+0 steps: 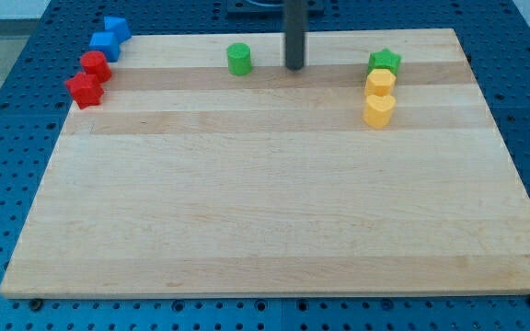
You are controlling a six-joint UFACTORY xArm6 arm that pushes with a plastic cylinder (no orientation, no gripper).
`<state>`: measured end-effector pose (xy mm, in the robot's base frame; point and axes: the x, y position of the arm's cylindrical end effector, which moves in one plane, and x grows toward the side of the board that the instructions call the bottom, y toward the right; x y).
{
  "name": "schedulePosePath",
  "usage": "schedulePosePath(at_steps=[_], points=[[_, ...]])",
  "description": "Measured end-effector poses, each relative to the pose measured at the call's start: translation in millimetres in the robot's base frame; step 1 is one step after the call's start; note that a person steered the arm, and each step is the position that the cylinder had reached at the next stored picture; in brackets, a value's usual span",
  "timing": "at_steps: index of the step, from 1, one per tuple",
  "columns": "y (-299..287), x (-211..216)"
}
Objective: Move the green circle to the center
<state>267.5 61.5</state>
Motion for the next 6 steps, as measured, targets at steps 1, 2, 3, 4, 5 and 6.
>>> schedulePosePath(at_steps=[1, 2, 3, 4, 5, 6], points=[[-37, -42], [-128, -71], [-133, -1], [-172, 74], [-175, 29], [-147, -7]])
